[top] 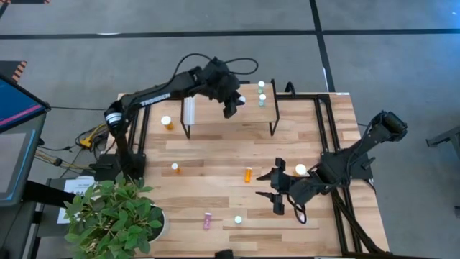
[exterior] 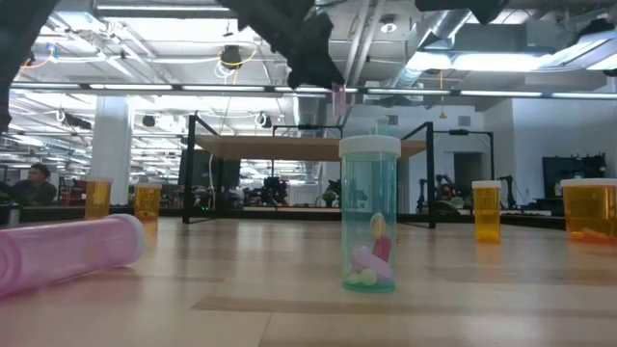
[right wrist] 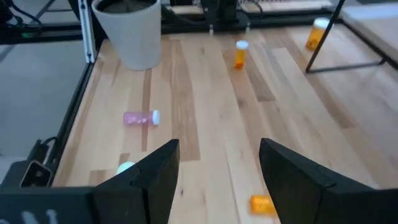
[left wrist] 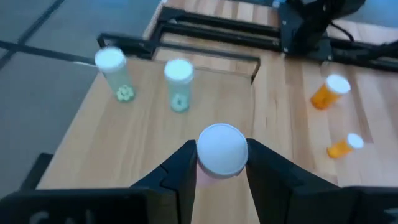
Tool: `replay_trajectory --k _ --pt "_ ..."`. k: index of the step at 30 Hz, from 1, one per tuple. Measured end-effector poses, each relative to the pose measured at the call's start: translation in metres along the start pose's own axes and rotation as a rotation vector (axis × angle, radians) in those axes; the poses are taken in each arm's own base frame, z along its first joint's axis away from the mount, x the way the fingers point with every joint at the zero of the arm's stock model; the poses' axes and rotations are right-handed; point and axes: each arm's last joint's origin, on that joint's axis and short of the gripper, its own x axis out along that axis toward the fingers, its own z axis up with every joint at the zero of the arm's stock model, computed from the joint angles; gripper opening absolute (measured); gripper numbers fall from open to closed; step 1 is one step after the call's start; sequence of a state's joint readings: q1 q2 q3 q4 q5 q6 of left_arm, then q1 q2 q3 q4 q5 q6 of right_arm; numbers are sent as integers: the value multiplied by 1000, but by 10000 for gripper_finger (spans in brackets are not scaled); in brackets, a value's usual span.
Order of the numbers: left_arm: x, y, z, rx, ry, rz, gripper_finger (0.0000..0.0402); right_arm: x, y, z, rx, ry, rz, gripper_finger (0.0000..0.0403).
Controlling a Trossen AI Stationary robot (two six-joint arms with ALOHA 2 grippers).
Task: Pick and place medicine bottles onto shelf by color
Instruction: Put the top small pink pill bottle on the shelf
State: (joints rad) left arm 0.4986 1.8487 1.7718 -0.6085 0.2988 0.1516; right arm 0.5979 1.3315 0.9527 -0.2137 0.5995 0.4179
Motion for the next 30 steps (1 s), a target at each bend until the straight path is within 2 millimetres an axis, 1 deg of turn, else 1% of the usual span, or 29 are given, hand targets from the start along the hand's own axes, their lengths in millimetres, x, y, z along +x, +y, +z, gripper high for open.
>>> replay_trajectory --k 3,5,10,16,20,27,30 --pt "6 20 -4 -20 -23 -30 107 -2 3 -2 8 5 10 244" --pt "5 33 -6 -34 -40 -28 107 -3 4 -2 6 5 14 244" --pt "3 55 -10 -56 -66 -2 107 -1 0 -1 10 6 -6 244" --pt "2 59 -5 -11 -121 14 107 5 -9 2 -3 4 -42 244" --pt "-4 61 1 -5 -142 23 107 8 -14 4 -14 4 -62 244" --pt "-3 60 -3 -14 -107 17 107 12 -20 6 -25 6 -83 244" --pt "5 62 -7 -27 -93 5 107 12 -20 6 -28 6 -82 244"
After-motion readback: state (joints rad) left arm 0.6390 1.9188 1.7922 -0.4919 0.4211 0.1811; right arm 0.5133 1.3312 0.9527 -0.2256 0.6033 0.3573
